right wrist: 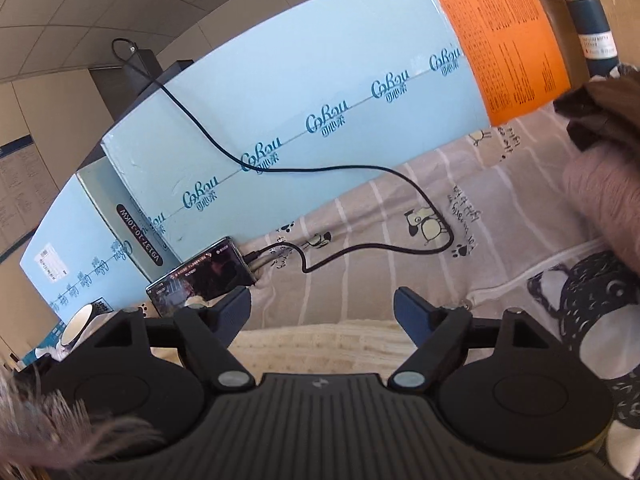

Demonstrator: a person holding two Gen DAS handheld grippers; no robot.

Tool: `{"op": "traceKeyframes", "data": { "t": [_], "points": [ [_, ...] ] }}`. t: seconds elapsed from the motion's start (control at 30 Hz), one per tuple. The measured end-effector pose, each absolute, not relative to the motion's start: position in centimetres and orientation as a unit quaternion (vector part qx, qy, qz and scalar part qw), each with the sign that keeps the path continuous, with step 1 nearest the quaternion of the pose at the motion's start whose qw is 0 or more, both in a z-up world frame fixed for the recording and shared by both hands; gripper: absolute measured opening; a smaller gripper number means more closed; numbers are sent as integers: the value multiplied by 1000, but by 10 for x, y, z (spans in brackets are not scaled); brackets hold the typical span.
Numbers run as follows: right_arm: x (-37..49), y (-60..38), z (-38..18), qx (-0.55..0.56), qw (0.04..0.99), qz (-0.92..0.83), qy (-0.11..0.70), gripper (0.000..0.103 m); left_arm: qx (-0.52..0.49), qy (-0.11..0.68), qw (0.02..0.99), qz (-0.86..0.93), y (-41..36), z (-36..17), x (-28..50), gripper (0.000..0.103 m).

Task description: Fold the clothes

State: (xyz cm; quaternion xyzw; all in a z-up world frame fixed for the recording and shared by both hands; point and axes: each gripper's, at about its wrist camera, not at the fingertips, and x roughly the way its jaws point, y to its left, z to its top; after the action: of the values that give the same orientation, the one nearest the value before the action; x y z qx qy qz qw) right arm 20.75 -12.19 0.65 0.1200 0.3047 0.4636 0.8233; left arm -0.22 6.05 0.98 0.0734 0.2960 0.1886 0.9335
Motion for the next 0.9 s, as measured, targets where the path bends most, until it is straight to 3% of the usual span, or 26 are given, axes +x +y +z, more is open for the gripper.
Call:
{"op": "traceKeyframes", "data": {
  "t": [0.2,0.33,0.67,0.77,0.9],
  "points": [
    [218,-125,-19,124,814,462,330,72,-44,264,934,238,93,7,-13,103],
    [213,-123,-23,103,818,462,327,72,-173,224,918,279,114,0,-47,103],
    [213,-119,-32,87,816,455,346,70,-342,169,878,287,130,-21,-100,103],
    [213,-120,-30,92,815,459,341,70,-325,171,880,301,128,-19,-98,103],
    [212,-120,-29,94,817,462,332,70,-181,196,913,308,96,-2,-82,103]
  ]
}}
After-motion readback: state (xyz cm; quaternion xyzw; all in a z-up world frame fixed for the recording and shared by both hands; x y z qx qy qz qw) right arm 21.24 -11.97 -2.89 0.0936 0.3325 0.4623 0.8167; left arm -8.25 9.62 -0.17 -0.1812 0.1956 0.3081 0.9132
